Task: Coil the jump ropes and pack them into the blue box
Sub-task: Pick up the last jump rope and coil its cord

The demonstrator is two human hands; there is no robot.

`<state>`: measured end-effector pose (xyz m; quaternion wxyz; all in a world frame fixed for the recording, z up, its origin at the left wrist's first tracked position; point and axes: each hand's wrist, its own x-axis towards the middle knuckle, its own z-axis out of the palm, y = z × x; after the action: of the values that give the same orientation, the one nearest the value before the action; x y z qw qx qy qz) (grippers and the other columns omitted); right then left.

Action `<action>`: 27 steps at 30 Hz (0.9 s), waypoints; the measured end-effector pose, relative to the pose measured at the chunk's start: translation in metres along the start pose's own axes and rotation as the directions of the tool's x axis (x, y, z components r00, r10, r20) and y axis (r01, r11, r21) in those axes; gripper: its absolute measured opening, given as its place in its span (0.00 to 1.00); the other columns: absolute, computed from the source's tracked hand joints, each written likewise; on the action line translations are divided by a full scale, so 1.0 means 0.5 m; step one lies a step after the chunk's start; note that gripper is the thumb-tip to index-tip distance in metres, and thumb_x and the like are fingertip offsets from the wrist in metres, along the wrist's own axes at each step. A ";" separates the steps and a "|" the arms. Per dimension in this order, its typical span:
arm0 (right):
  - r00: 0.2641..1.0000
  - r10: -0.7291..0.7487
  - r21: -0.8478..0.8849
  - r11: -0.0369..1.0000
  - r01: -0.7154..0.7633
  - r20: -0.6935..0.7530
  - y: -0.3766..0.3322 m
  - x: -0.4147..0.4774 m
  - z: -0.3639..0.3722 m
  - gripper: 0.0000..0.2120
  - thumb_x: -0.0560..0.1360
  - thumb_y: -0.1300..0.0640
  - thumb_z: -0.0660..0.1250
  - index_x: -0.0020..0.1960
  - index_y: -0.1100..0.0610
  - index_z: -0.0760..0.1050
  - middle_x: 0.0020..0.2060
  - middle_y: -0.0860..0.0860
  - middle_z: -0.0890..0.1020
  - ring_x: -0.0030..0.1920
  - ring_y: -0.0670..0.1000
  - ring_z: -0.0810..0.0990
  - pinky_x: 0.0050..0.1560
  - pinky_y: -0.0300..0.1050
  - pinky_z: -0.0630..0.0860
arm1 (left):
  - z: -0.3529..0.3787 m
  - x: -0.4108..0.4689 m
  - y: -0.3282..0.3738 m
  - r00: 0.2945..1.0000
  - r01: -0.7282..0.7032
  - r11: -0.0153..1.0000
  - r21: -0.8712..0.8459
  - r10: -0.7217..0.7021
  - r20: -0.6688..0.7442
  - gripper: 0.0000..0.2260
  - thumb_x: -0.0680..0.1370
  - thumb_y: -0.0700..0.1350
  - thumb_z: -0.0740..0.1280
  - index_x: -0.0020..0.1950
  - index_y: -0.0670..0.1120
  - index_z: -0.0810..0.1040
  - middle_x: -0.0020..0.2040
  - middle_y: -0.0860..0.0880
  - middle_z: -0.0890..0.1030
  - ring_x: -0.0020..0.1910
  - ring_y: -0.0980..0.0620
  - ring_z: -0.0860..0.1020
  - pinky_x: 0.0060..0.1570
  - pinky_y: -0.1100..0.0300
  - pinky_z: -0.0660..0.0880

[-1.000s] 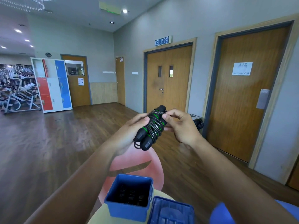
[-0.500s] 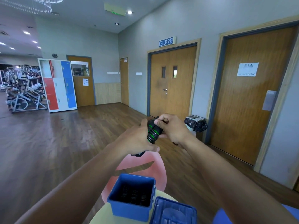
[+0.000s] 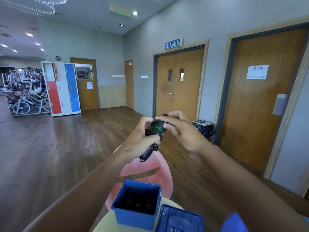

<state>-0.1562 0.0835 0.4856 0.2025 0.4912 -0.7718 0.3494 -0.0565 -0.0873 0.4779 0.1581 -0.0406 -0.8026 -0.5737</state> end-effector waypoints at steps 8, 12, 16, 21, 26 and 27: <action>0.994 0.077 0.074 0.995 -0.071 -0.078 -0.019 -0.005 -0.019 0.16 0.79 0.53 0.66 0.66 0.42 0.76 0.51 0.50 0.73 0.54 0.43 0.76 0.59 0.29 0.68 | 0.016 0.018 -0.020 0.998 -0.020 0.995 -0.093 0.025 0.058 0.27 0.66 0.48 0.82 0.57 0.58 0.71 0.57 0.42 0.80 0.48 0.47 0.84 0.54 0.47 0.82; 0.987 0.090 0.078 0.994 -0.080 -0.135 -0.017 -0.009 -0.016 0.16 0.78 0.53 0.68 0.66 0.45 0.76 0.48 0.48 0.79 0.50 0.45 0.79 0.55 0.39 0.74 | 0.021 0.026 -0.006 0.998 -0.033 0.992 0.125 0.038 -0.040 0.20 0.70 0.52 0.79 0.53 0.59 0.71 0.54 0.49 0.83 0.49 0.49 0.85 0.57 0.48 0.80; 0.971 0.205 0.106 0.975 -0.193 -0.121 -0.014 -0.013 -0.011 0.13 0.79 0.50 0.67 0.62 0.46 0.70 0.30 0.41 0.77 0.35 0.47 0.76 0.39 0.44 0.71 | 0.029 0.026 0.005 0.998 -0.021 0.953 0.303 0.038 -0.049 0.21 0.73 0.53 0.73 0.61 0.64 0.68 0.50 0.52 0.83 0.46 0.50 0.84 0.55 0.51 0.78; 0.950 0.306 0.352 0.897 -0.268 -0.056 -0.014 -0.008 -0.003 0.11 0.81 0.53 0.64 0.44 0.56 0.66 0.29 0.47 0.80 0.34 0.56 0.80 0.40 0.50 0.77 | 0.010 0.027 0.010 0.992 -0.061 0.950 0.307 0.091 -0.084 0.25 0.78 0.46 0.68 0.69 0.68 0.67 0.57 0.59 0.81 0.54 0.55 0.80 0.55 0.60 0.73; 0.922 0.370 0.612 0.705 -0.359 0.114 -0.017 -0.002 -0.017 0.07 0.81 0.55 0.62 0.45 0.56 0.72 0.31 0.52 0.85 0.34 0.46 0.84 0.42 0.39 0.82 | -0.004 0.023 0.014 0.991 -0.117 0.976 0.182 0.126 -0.038 0.26 0.79 0.41 0.67 0.66 0.72 0.73 0.61 0.61 0.81 0.60 0.57 0.79 0.68 0.52 0.72; 0.913 0.379 0.651 0.656 -0.381 0.152 -0.016 -0.003 -0.017 0.08 0.81 0.55 0.62 0.46 0.56 0.73 0.32 0.52 0.86 0.36 0.46 0.85 0.46 0.40 0.82 | -0.005 0.022 0.013 0.990 -0.125 0.979 0.161 0.134 -0.046 0.25 0.78 0.41 0.67 0.65 0.71 0.74 0.60 0.61 0.82 0.59 0.57 0.79 0.69 0.50 0.72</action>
<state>-0.1484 0.0884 0.4930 -0.0654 0.3587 -0.6801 0.6360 -0.0649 -0.0889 0.4881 0.2205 -0.0641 -0.8363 -0.4978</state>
